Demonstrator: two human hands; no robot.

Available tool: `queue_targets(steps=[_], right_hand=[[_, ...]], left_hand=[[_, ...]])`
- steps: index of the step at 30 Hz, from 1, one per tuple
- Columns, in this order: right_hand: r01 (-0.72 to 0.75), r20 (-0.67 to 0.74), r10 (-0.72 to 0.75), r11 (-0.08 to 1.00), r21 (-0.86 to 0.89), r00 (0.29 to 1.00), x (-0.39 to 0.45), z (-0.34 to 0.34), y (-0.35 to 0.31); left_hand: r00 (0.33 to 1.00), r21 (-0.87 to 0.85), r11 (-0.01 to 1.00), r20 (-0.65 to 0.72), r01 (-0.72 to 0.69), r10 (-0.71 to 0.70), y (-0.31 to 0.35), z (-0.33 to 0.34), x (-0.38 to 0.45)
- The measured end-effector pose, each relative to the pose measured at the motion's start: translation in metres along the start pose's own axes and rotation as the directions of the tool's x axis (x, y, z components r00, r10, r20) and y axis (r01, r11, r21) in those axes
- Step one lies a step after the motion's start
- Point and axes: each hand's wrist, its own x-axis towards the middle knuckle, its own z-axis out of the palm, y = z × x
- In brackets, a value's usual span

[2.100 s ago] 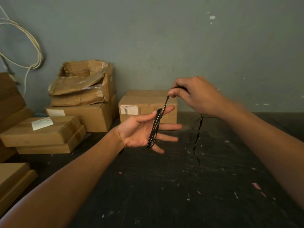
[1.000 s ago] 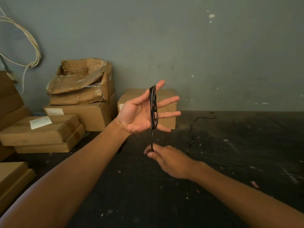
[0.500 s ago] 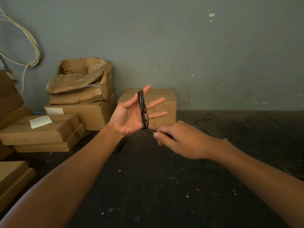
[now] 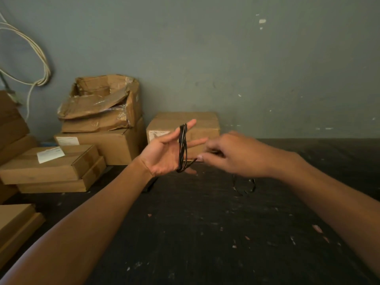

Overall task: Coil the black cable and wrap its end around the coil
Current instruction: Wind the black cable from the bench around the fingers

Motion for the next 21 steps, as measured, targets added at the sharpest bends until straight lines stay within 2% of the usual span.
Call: queue_targets(steps=[5,14,17,21], right_hand=[[-0.030,-0.124,0.023,0.998,-0.060,0.992,0.013,-0.039,0.014],[-0.023,-0.214,0.025,1.000,0.013,0.976,0.025,-0.038,0.042],[-0.031,-0.200,0.047,0.996,0.084,0.979,0.025,-0.028,0.051],[-0.018,-0.222,0.082,0.961,0.275,0.972,0.023,-0.006,0.068]], left_hand=[[0.992,0.072,0.990,0.025,0.119,-0.121,-0.013,0.002,-0.008],[0.932,0.130,0.965,0.258,0.227,-0.254,-0.021,0.025,-0.006],[0.911,0.112,0.964,0.315,0.243,-0.266,-0.018,0.029,-0.009],[0.872,0.088,0.964,0.412,0.249,-0.263,-0.018,0.038,-0.009]])
